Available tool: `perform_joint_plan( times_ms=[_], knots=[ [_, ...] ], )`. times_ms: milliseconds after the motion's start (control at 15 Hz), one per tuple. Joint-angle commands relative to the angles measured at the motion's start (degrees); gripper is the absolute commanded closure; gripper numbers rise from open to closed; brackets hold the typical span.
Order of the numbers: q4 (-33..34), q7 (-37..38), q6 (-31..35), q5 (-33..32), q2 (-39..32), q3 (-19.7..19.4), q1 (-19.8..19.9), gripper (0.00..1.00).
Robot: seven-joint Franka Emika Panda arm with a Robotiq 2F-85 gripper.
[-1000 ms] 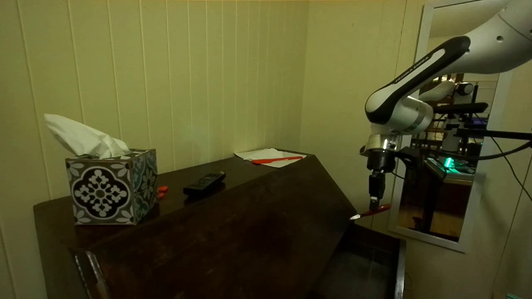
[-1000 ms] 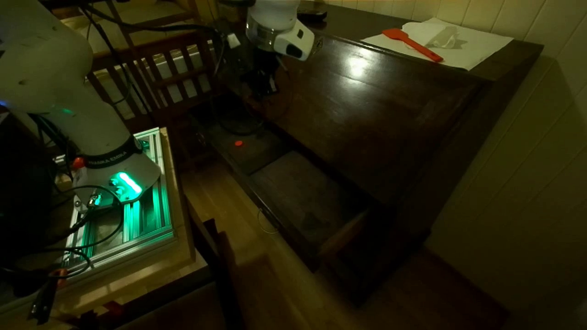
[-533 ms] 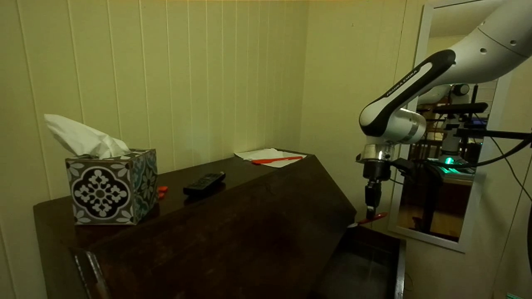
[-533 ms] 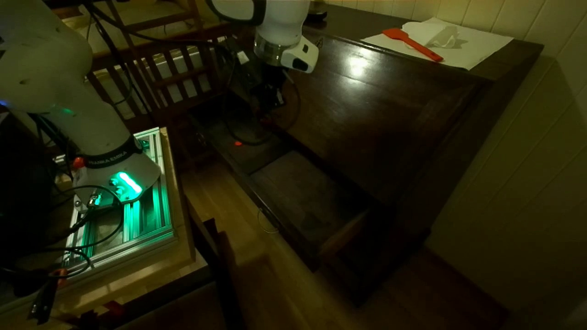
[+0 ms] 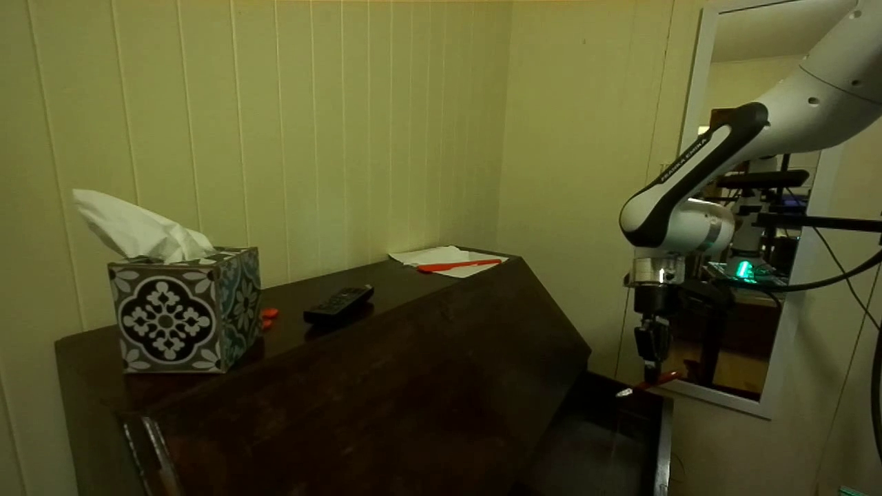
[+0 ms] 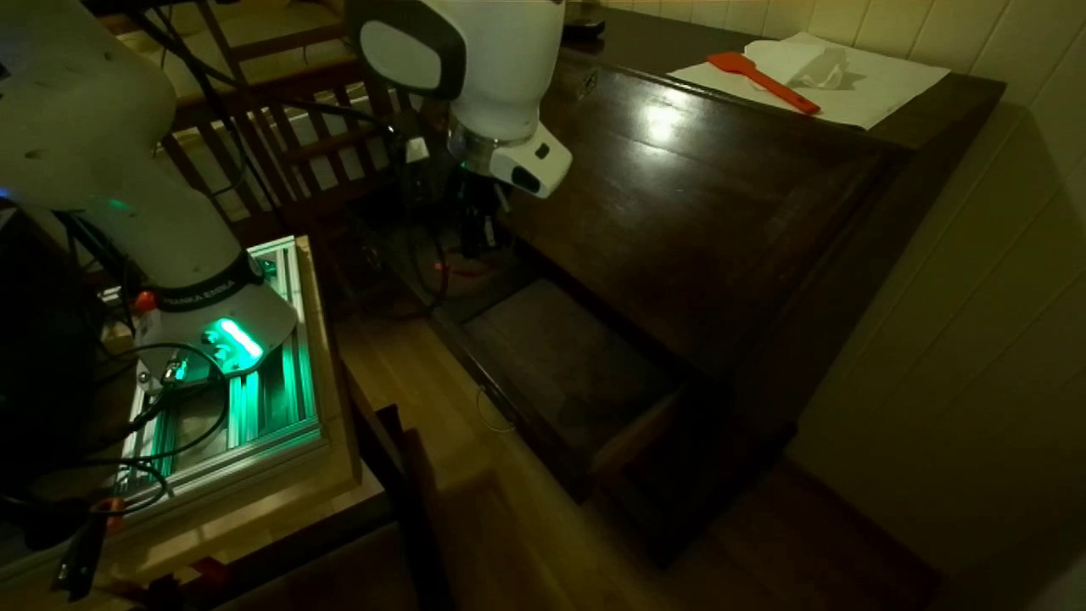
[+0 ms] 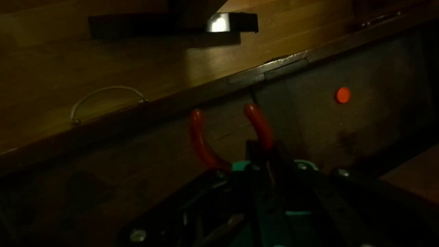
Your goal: Put the pen inside the drawer
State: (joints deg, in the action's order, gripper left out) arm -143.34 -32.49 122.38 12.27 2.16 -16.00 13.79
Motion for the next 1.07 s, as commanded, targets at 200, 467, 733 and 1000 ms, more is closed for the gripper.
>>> perform_joint_plan(
  times_ms=[200,467,733,1000],
  knots=[
    [-1.8,5.23,18.49,8.28,-6.87,-1.85,2.9,0.97],
    [-1.7,9.76,33.93,14.72,-14.46,0.75,3.7,0.97],
    [-1.81,11.47,37.62,15.95,-16.46,0.54,2.51,0.89],
    [-1.27,13.55,44.56,17.61,-19.82,1.34,1.45,0.97]
  ],
)
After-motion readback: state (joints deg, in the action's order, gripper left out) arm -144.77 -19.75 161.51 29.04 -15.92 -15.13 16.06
